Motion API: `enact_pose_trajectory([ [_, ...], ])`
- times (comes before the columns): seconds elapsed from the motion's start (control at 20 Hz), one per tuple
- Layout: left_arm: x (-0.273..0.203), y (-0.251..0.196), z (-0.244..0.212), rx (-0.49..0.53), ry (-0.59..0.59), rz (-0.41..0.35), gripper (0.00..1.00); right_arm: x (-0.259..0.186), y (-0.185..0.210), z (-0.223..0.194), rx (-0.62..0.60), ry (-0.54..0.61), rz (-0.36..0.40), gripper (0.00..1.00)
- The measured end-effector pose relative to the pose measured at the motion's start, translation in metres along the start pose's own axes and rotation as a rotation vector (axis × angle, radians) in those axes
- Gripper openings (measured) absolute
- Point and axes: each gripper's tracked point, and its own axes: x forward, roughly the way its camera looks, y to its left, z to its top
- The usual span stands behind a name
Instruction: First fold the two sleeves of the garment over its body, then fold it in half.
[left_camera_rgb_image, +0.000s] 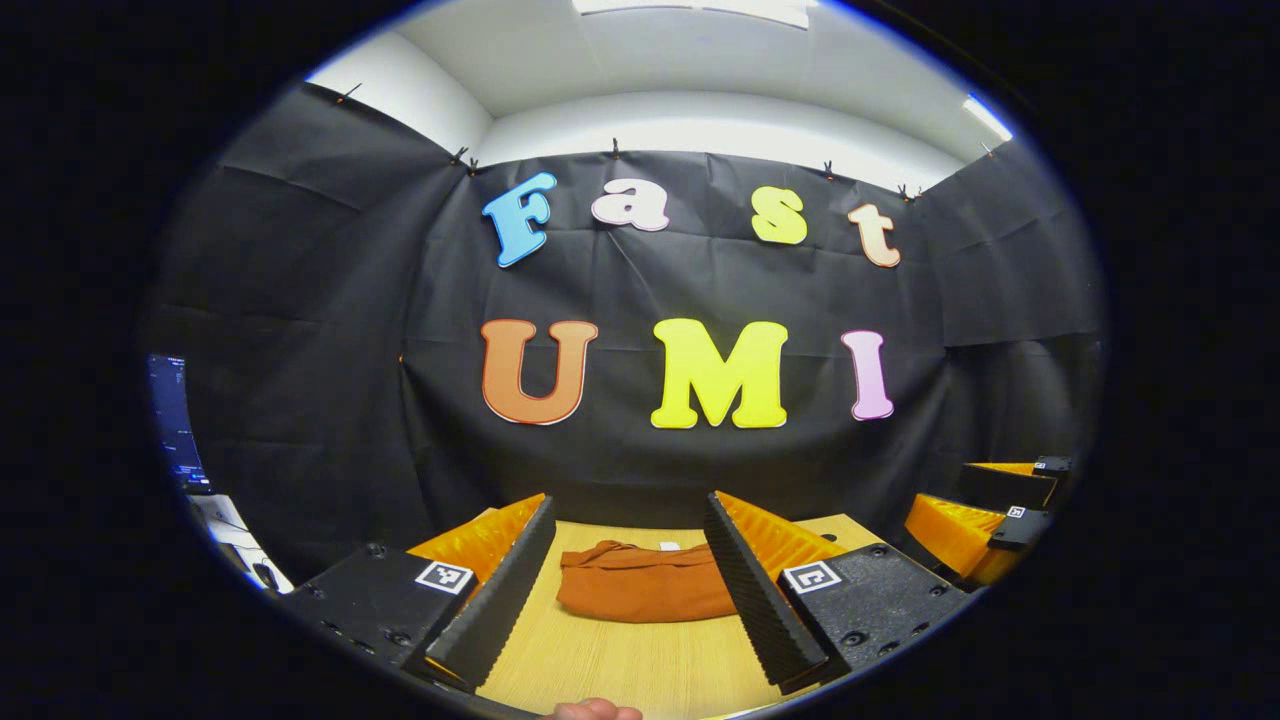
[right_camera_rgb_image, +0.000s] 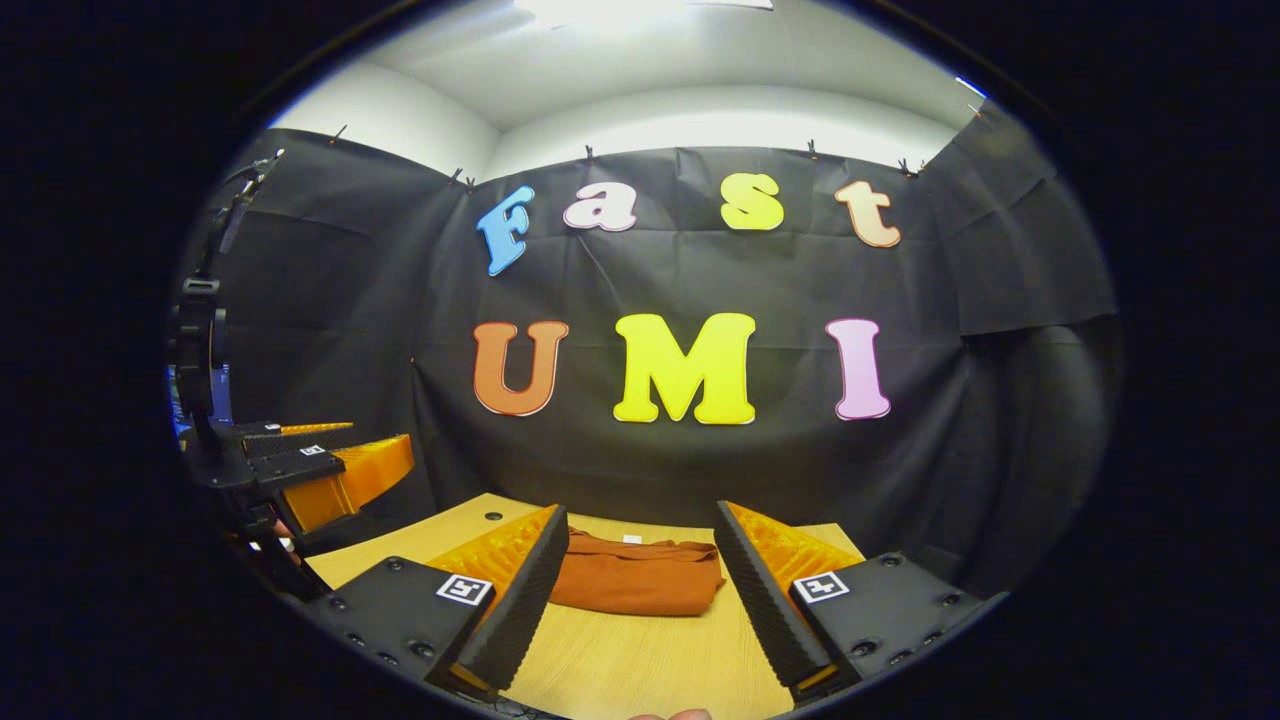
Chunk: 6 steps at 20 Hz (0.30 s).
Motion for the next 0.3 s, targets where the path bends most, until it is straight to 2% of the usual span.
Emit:
enact_pose_trajectory([
  [0.1,-0.002,-0.011,-0.005,0.0,0.004,-0.028,0.96,-0.006,-0.008,-0.003,0.005,0.001,-0.031,0.93],
  [0.3,-0.004,-0.006,-0.008,-0.022,-0.004,-0.014,0.96,-0.01,-0.015,-0.011,0.013,0.003,-0.077,0.93],
])
